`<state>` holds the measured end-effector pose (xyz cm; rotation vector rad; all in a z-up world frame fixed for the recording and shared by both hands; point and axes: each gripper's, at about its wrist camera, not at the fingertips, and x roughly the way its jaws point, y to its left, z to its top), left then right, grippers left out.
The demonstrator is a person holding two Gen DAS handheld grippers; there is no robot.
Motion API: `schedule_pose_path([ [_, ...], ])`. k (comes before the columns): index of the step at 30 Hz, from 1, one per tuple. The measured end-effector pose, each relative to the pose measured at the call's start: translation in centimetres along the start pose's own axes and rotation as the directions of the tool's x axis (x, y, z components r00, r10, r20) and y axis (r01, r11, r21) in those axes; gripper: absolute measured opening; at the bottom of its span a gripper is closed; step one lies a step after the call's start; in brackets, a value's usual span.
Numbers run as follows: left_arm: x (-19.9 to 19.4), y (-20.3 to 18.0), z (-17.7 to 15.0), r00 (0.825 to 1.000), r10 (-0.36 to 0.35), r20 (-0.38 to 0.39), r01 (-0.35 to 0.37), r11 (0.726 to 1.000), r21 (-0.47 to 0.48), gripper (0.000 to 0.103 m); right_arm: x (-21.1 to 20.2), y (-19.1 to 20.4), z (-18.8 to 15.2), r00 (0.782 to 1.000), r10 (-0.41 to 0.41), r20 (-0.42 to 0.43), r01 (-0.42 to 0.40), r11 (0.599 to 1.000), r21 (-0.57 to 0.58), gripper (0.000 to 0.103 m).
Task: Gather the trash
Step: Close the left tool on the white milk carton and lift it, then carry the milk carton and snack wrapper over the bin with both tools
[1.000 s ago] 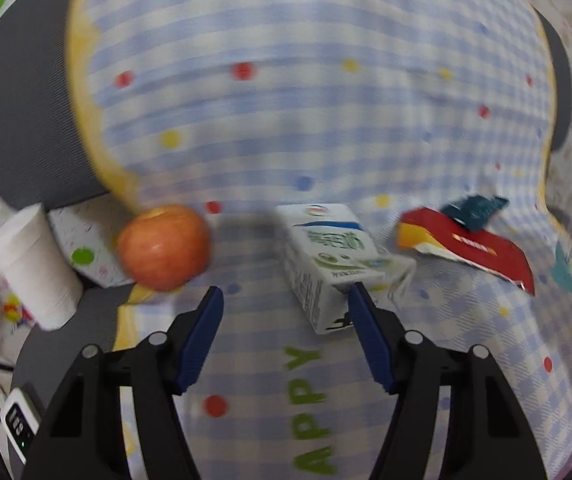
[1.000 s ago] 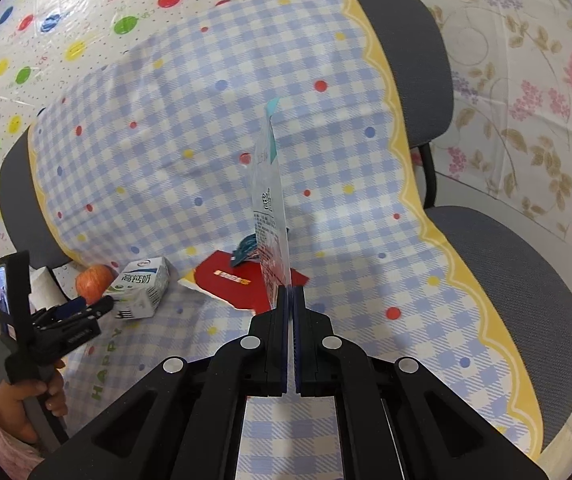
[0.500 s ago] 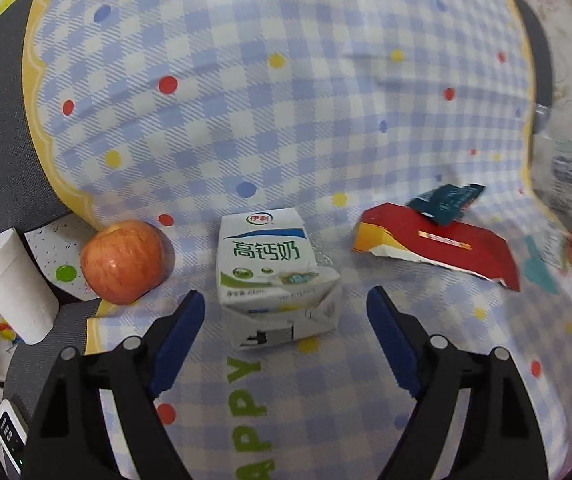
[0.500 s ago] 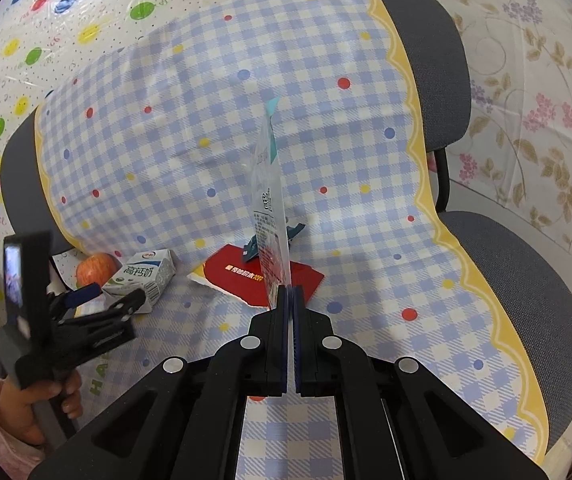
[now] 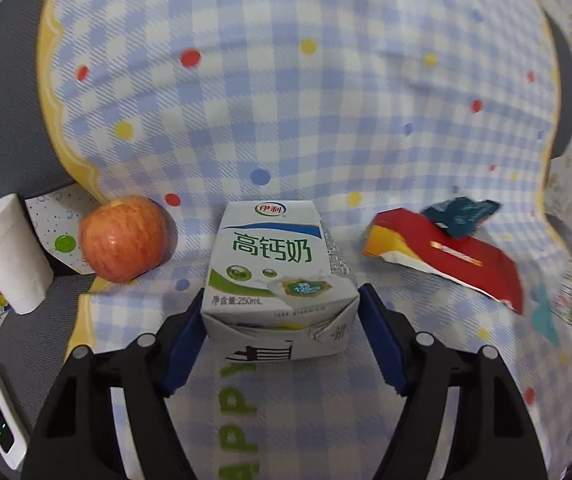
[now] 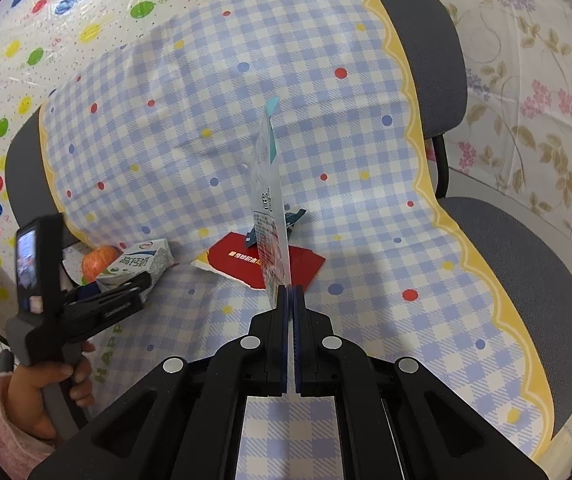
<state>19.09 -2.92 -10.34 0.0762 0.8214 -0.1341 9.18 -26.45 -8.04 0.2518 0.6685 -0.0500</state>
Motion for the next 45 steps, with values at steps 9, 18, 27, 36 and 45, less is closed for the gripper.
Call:
schedule_pose_path([
  [9, -9.1, -1.7, -1.6, 0.982, -0.117, 0.148, 0.107, 0.992, 0.071, 0.071, -3.0, -0.3, -0.8, 0.999, 0.022, 0.031, -0.022, 1.000, 0.020, 0.003],
  [18, -13.2, -5.9, -3.5, 0.940, -0.263, 0.218, 0.232, 0.960, 0.159, 0.071, -8.5, -2.6, -2.4, 0.994, -0.050, 0.097, 0.045, 0.998, 0.051, 0.003],
  [27, -16.4, -11.9, -6.8, 0.872, -0.444, 0.204, 0.375, 0.875, 0.306, 0.071, -14.5, -6.9, -5.6, 0.973, -0.188, 0.134, 0.171, 0.977, 0.127, 0.003],
  [36, -19.5, -17.8, -10.8, 0.793, -0.588, 0.158, 0.478, 0.762, 0.436, 0.071, -20.4, -10.8, -9.9, 0.931, -0.341, 0.131, 0.307, 0.924, 0.226, 0.003],
  [45, -20.8, -23.7, -16.0, 0.715, -0.699, 0.027, 0.575, 0.609, 0.546, 0.071, -24.6, -13.5, -15.6, 0.872, -0.485, 0.065, 0.446, 0.843, 0.299, 0.003],
])
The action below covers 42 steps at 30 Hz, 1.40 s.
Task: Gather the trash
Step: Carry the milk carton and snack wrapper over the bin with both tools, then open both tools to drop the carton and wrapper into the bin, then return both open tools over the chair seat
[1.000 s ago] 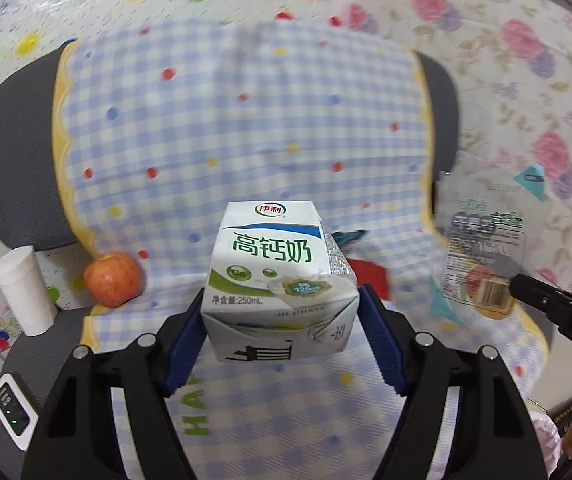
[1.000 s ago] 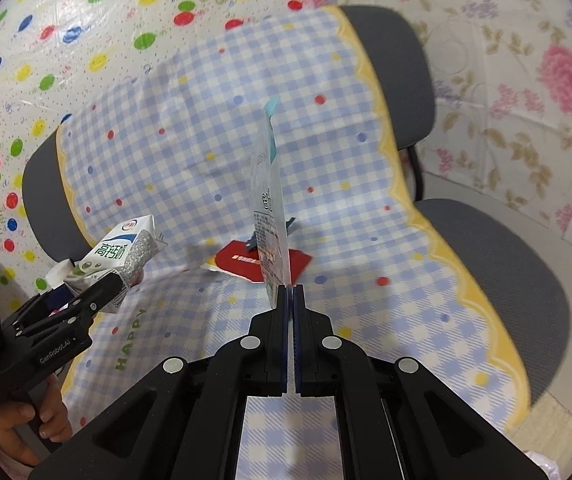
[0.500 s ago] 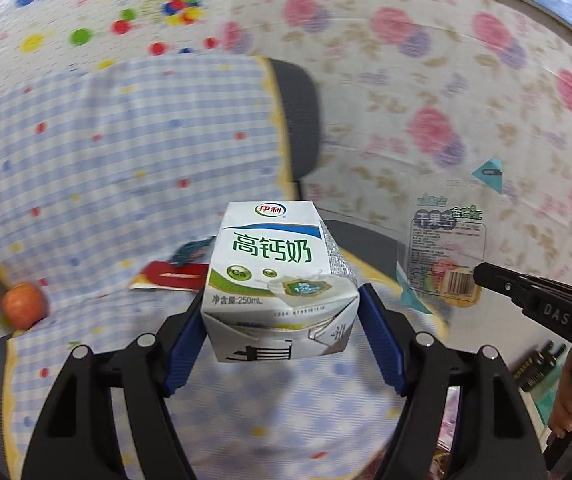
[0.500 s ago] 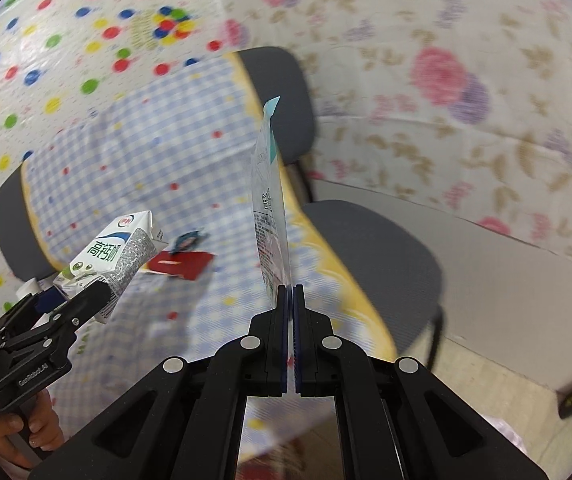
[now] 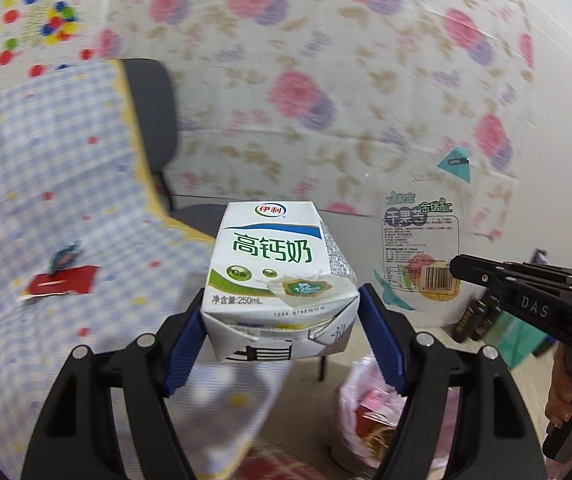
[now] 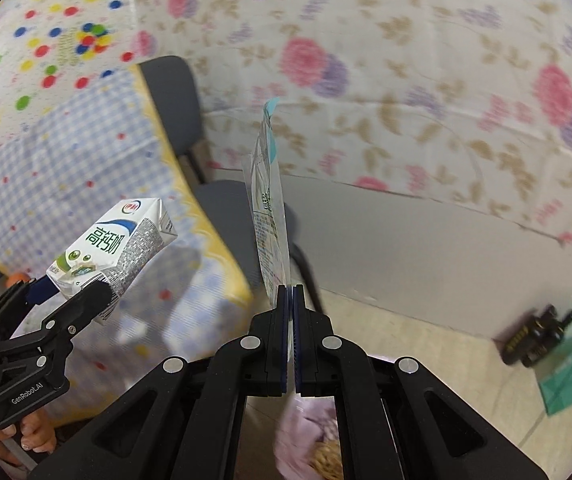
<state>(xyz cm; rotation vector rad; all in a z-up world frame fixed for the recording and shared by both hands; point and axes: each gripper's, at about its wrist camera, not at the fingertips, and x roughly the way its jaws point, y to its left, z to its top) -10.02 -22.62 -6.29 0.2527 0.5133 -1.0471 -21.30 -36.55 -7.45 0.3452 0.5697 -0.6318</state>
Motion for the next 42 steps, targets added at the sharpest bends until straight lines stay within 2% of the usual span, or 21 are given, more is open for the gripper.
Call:
schedule_pose_path([
  [7, 1.9, -5.4, -1.0, 0.989, -0.141, -0.034, 0.144, 0.986, 0.079, 0.072, -2.3, -4.0, -2.8, 0.994, -0.112, -0.014, 0.113, 0.992, 0.060, 0.003],
  [16, 3.8, -9.7, -2.0, 0.971, -0.221, -0.093, 0.232, 0.963, 0.136, 0.072, -3.1, -7.4, -5.5, 0.980, -0.192, -0.060, 0.198, 0.973, 0.119, 0.003],
  [21, 4.9, -11.2, -2.4, 0.959, -0.251, -0.133, 0.269, 0.951, 0.149, 0.076, -1.8, -8.9, -7.2, 0.972, -0.197, -0.127, 0.215, 0.965, 0.148, 0.010],
  [22, 5.0, -11.4, -2.4, 0.958, -0.251, -0.137, 0.271, 0.950, 0.153, 0.079, -1.6, -9.2, -7.4, 0.973, -0.188, -0.137, 0.209, 0.965, 0.156, 0.019],
  [23, 5.0, -11.4, -2.5, 0.959, -0.249, -0.137, 0.269, 0.950, 0.157, 0.081, -1.4, -9.5, -7.6, 0.971, -0.189, -0.144, 0.211, 0.964, 0.164, 0.030],
  [25, 4.9, -10.9, -2.5, 0.961, -0.240, -0.135, 0.260, 0.954, 0.150, 0.082, -1.4, -9.6, -7.6, 0.971, -0.194, -0.137, 0.216, 0.962, 0.165, 0.038],
  [34, 3.8, -5.8, -0.9, 0.986, -0.138, -0.095, 0.143, 0.989, 0.043, 0.082, -1.7, -7.6, -5.0, 0.982, -0.177, -0.061, 0.184, 0.974, 0.130, 0.038],
  [40, 2.4, -2.0, -0.3, 0.997, -0.037, -0.066, 0.038, 0.999, 0.008, 0.082, -0.8, -4.9, -3.4, 0.995, -0.097, -0.029, 0.100, 0.988, 0.116, 0.038],
  [42, 1.7, -0.4, -0.1, 0.998, 0.020, -0.062, -0.020, 1.000, 0.008, 0.082, -0.2, -3.6, -2.7, 0.997, -0.070, -0.022, 0.072, 0.993, 0.095, 0.038],
])
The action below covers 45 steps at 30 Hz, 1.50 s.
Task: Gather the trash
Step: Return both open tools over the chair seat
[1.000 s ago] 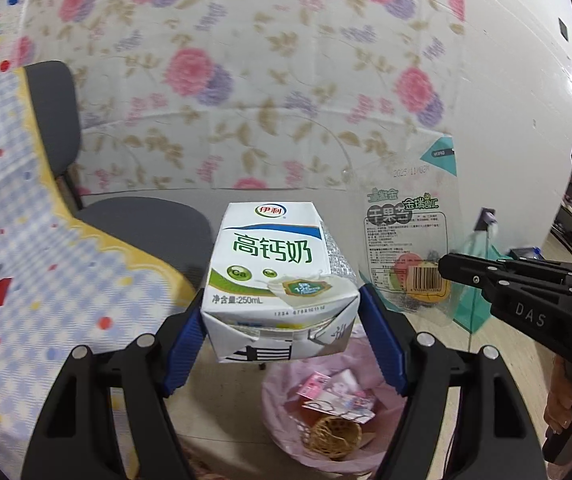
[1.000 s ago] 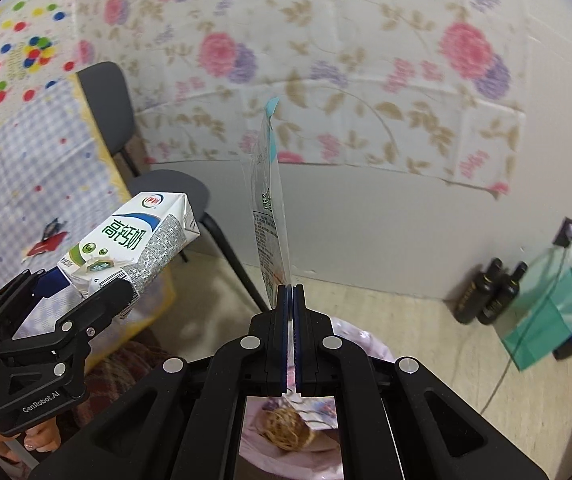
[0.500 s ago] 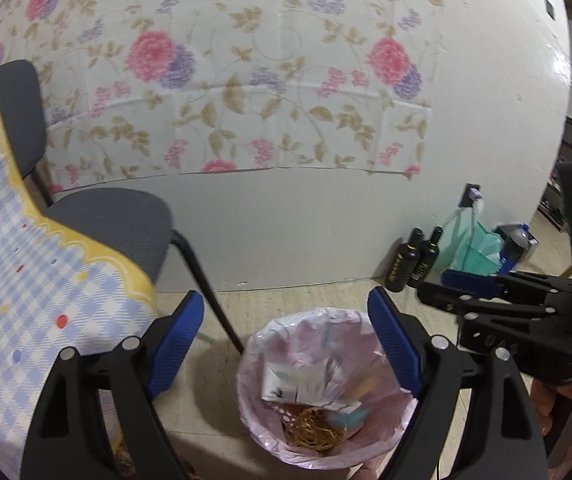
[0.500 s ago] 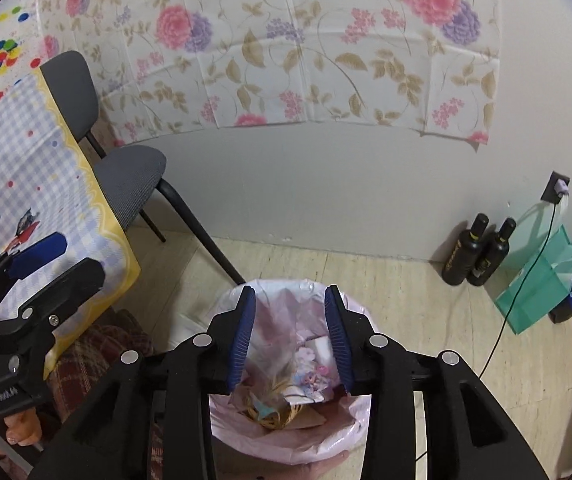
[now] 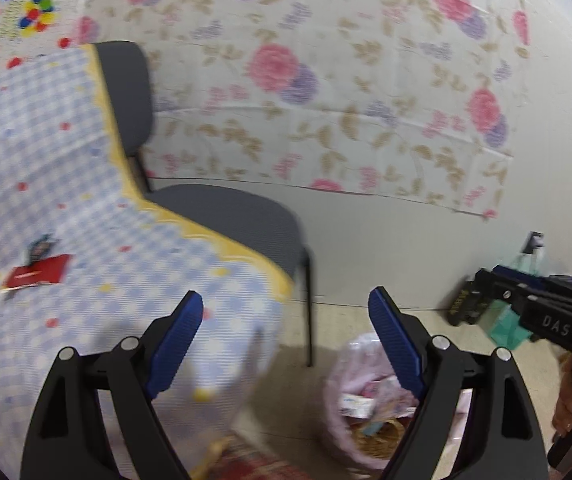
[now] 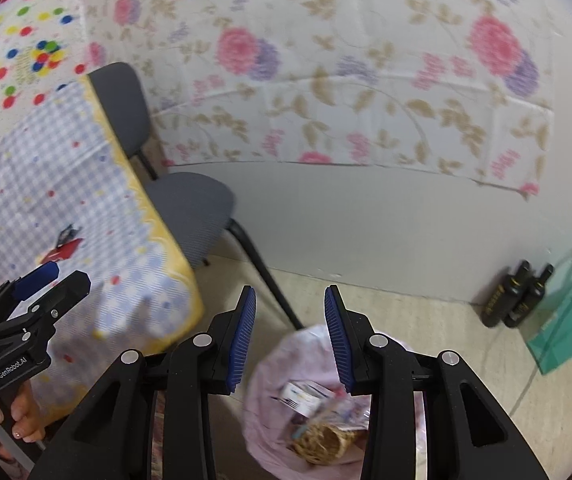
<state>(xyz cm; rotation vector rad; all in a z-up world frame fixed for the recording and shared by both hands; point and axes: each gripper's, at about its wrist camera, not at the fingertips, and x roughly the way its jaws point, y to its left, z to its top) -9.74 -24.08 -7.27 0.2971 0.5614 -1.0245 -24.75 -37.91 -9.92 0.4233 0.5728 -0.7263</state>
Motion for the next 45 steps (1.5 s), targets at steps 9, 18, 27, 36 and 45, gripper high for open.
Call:
schedule_pose_path([
  [9, -2.6, 7.9, 0.3, 0.983, 0.185, -0.002, -0.184, 0.979, -0.092, 0.083, 3.3, 7.5, 2.0, 0.990, 0.137, -0.031, -0.139, 0.985, -0.099, 0.038],
  [18, -5.0, 17.7, -0.4, 0.916, 0.399, -0.043, -0.398, 0.888, -0.232, 0.084, 6.8, 15.5, 4.3, 0.973, 0.223, -0.053, -0.229, 0.943, -0.240, 0.038],
  [27, -8.5, 24.8, -0.6, 0.793, 0.607, -0.056, -0.600, 0.761, -0.247, 0.085, 11.5, 22.9, 6.0, 0.951, 0.295, -0.089, -0.307, 0.890, -0.337, 0.038],
  [36, -8.3, 31.2, -0.5, 0.757, 0.645, -0.109, -0.640, 0.697, -0.322, 0.086, 17.2, 31.2, 8.0, 0.925, 0.342, -0.169, -0.381, 0.825, -0.418, 0.038],
  [45, -3.1, 34.2, -2.4, 0.780, 0.593, -0.200, -0.624, 0.712, -0.323, 0.086, 24.5, 37.9, 8.3, 0.917, 0.281, -0.284, -0.389, 0.794, -0.468, 0.023],
])
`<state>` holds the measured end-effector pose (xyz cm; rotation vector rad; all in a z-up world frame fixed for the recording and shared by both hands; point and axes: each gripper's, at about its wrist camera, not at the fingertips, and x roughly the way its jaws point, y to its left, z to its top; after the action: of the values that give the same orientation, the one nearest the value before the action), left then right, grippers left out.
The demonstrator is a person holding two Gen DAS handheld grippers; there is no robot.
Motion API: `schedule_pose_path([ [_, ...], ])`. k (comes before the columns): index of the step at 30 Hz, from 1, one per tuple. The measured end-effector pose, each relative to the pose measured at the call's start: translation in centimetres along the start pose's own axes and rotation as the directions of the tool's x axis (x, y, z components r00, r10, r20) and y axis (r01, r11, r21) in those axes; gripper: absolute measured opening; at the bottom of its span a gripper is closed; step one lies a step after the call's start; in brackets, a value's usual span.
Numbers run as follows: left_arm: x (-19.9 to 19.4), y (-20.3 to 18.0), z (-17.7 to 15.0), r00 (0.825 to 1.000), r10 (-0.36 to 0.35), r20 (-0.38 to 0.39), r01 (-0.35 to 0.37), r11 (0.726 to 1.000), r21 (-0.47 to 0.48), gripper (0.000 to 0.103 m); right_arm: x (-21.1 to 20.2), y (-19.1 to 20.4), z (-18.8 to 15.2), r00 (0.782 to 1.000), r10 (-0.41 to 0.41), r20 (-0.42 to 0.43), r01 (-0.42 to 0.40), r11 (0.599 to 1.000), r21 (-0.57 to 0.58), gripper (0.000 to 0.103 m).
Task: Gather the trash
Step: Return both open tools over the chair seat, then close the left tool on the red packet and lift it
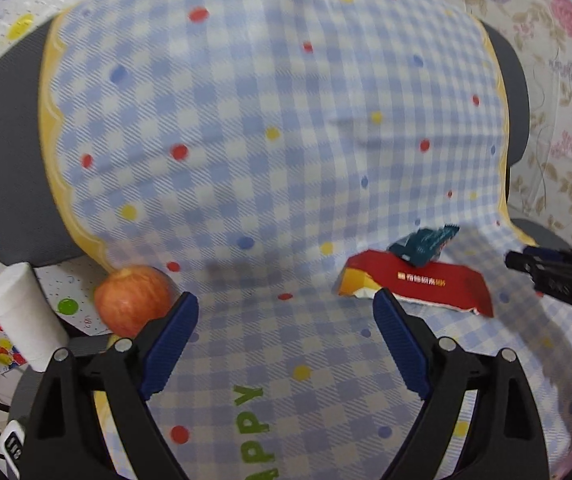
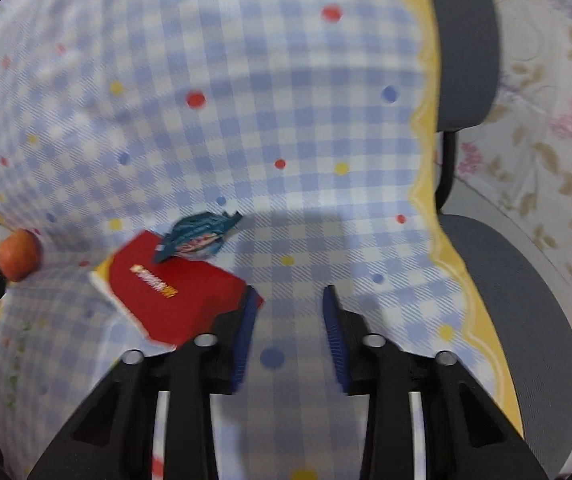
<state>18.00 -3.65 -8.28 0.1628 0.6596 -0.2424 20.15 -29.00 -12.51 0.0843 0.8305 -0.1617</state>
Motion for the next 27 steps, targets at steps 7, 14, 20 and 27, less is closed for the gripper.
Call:
schedule_pose_path([
  [7, 1.4, 0.5, -1.0, 0.998, -0.037, -0.055, 0.035, 0.999, -0.028, 0.086, 5.1, 1.0, 2.0, 0.993, 0.008, -0.119, -0.013, 0.999, -0.041, 0.015],
  [14, 0.7, 1.1, -1.7, 0.997, -0.049, -0.062, 0.046, 0.998, -0.038, 0.086, 3.2, 2.4, -0.5, 0.990, 0.050, -0.133, -0.058, 0.997, -0.060, 0.013],
  [20, 0.3, 0.6, -1.6, 0.993, -0.096, -0.070, 0.091, 0.994, -0.061, 0.086, -0.7, 4.8, -4.0, 0.979, 0.154, -0.133, -0.164, 0.984, -0.068, 0.014],
  [27, 1.2, -1.8, -1.3, 0.981, -0.162, -0.111, 0.157, 0.986, -0.058, 0.084, -3.1, 4.7, -4.4, 0.992, 0.106, -0.075, -0.112, 0.991, -0.078, 0.016],
])
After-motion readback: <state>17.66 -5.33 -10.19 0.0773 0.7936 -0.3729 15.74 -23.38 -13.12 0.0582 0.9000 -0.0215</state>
